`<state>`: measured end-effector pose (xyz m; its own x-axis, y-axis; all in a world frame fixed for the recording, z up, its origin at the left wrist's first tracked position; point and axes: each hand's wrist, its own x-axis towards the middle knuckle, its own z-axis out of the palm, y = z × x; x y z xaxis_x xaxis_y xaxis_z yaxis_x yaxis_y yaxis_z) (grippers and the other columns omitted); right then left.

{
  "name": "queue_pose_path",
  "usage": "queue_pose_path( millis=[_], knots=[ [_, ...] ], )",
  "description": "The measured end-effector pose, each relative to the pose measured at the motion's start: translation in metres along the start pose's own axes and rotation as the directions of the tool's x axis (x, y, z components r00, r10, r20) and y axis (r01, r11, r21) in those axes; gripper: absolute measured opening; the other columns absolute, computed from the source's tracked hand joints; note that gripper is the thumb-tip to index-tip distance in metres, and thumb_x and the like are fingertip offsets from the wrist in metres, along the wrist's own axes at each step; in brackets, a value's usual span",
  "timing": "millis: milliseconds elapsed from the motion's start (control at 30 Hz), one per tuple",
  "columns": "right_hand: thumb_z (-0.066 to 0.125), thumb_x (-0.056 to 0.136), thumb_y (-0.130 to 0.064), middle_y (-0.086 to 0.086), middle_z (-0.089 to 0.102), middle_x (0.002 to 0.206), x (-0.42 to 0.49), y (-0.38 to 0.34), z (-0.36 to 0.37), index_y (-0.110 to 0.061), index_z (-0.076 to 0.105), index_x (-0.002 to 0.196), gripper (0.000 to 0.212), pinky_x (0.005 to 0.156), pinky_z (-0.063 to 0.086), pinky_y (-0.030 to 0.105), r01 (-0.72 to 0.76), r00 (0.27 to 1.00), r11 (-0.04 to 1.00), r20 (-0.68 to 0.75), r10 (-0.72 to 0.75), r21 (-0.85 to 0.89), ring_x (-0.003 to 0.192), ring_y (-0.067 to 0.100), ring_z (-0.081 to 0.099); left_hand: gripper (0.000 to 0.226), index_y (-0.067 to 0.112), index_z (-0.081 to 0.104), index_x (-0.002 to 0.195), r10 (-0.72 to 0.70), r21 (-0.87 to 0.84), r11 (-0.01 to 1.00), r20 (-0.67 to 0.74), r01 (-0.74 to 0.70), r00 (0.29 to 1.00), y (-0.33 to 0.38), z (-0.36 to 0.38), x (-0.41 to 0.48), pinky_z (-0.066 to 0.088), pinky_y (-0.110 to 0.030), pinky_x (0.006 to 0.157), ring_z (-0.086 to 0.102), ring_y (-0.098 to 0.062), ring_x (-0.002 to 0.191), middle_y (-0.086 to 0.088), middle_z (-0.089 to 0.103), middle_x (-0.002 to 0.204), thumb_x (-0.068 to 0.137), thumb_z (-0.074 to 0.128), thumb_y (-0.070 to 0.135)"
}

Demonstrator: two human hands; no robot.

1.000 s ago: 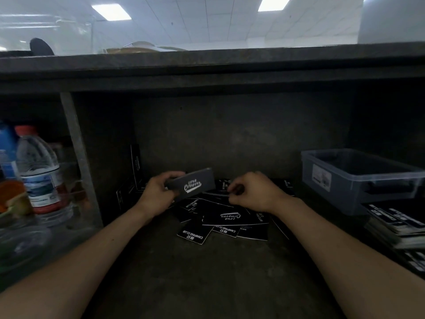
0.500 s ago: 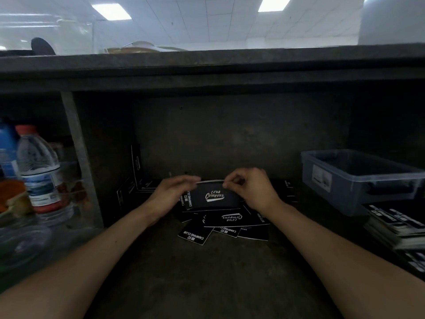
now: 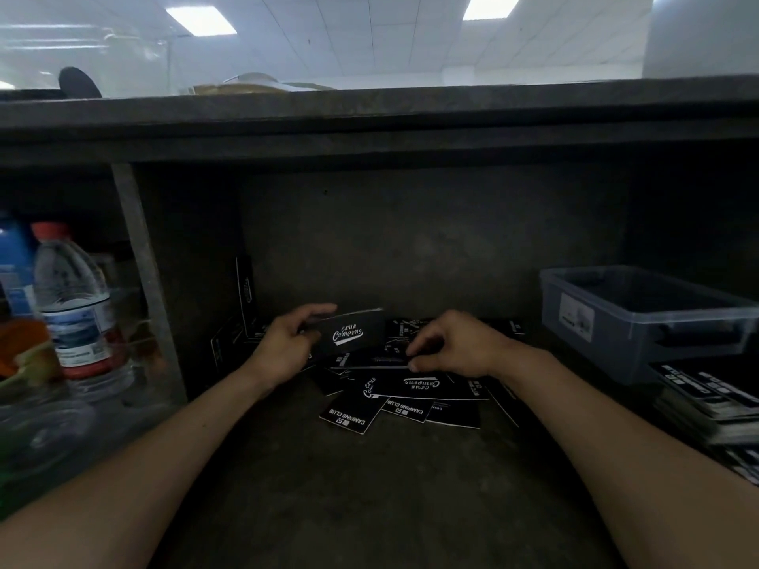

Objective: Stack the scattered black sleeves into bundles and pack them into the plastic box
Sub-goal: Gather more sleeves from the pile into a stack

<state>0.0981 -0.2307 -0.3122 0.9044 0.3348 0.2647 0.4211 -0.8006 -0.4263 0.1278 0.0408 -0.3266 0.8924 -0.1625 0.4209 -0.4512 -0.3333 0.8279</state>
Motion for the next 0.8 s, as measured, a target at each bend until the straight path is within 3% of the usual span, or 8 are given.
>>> queue_pose_path(
  millis=[67,167,267,367,467,567,667,800],
  knots=[
    [0.072,0.086,-0.030,-0.014,0.075,0.098,-0.001,0.001,-0.001,-0.027,0.078,0.101,0.016,0.089,0.055,0.028,0.032,0.991,0.999,-0.126,-0.037,-0.041,0.091,0.002,0.068,0.048,0.021,0.067,0.115,0.002,-0.006,1.000,0.022,-0.002,1.000,0.003,-0.001,-0.002,0.049,-0.005,0.077,0.063,-0.008,0.101,0.002,0.068,0.111,0.094,0.044,-0.015],
    [0.063,0.094,-0.032,-0.011,0.075,0.104,-0.001,-0.002,-0.004,-0.026,0.076,0.105,0.018,0.089,0.053,0.029,0.051,0.946,0.995,-0.315,-0.074,-0.080,0.095,0.005,0.067,0.044,0.024,0.073,0.105,-0.028,-0.072,0.997,0.058,0.032,0.998,0.009,0.000,-0.005,0.053,-0.013,0.084,0.065,-0.007,0.104,0.002,0.069,0.118,0.097,0.042,-0.007],
    [0.065,0.094,-0.033,-0.009,0.076,0.099,0.000,-0.003,0.003,-0.025,0.076,0.102,0.016,0.086,0.055,0.031,0.002,0.946,0.999,-0.324,-0.012,-0.032,0.088,0.007,0.068,0.022,0.020,0.073,0.108,-0.019,-0.087,0.996,0.114,0.029,0.993,0.018,0.005,-0.011,0.053,-0.014,0.084,0.068,-0.001,0.097,0.007,0.073,0.109,0.100,0.053,0.015],
    [0.077,0.084,-0.029,-0.007,0.074,0.083,0.001,-0.004,0.007,-0.023,0.076,0.090,0.009,0.074,0.061,0.036,-0.042,0.929,0.988,-0.358,0.093,0.147,0.073,0.011,0.070,0.030,0.014,0.065,0.115,0.084,0.029,0.996,0.150,-0.090,0.985,0.014,0.009,-0.014,0.049,-0.004,0.075,0.065,0.014,0.087,0.006,0.068,0.106,0.089,0.068,-0.001],
    [0.079,0.081,-0.024,-0.004,0.075,0.093,0.004,0.004,-0.005,-0.020,0.074,0.103,0.023,0.086,0.056,0.030,-0.126,0.881,0.984,-0.443,0.168,0.123,0.088,0.013,0.071,0.037,0.014,0.063,0.119,0.095,0.040,0.994,0.042,-0.097,0.995,0.011,0.004,-0.011,0.049,-0.004,0.074,0.064,0.013,0.088,0.004,0.066,0.107,0.090,0.062,-0.009],
    [0.064,0.092,-0.022,0.003,0.068,0.125,-0.003,0.013,-0.014,-0.020,0.067,0.125,0.033,0.100,0.046,0.027,-0.316,0.916,0.945,-0.287,0.281,-0.081,0.116,0.020,0.063,0.039,0.018,0.064,0.121,-0.020,-0.042,0.999,-0.048,0.018,0.999,0.009,-0.001,-0.005,0.051,-0.006,0.068,0.065,0.001,0.089,0.005,0.068,0.108,0.092,0.058,-0.008],
    [0.054,0.098,-0.021,0.006,0.065,0.129,-0.012,0.016,-0.011,-0.015,0.069,0.123,0.029,0.100,0.045,0.026,-0.367,0.930,0.910,-0.045,0.366,-0.193,0.118,0.022,0.059,0.040,0.017,0.066,0.116,-0.052,0.005,0.999,-0.020,0.052,0.998,0.003,0.000,-0.003,0.047,-0.002,0.064,0.066,0.011,0.077,0.004,0.069,0.105,0.090,0.056,-0.011],
    [0.068,0.090,-0.028,0.001,0.071,0.113,-0.010,0.016,-0.019,-0.019,0.075,0.107,0.020,0.097,0.048,0.027,-0.399,0.902,0.917,-0.171,0.395,0.015,0.110,0.019,0.064,0.042,0.016,0.065,0.114,-0.033,0.004,0.999,-0.009,0.033,0.999,0.000,0.002,-0.002,0.049,-0.004,0.067,0.066,0.008,0.079,0.003,0.068,0.104,0.089,0.053,-0.016]
  ],
)
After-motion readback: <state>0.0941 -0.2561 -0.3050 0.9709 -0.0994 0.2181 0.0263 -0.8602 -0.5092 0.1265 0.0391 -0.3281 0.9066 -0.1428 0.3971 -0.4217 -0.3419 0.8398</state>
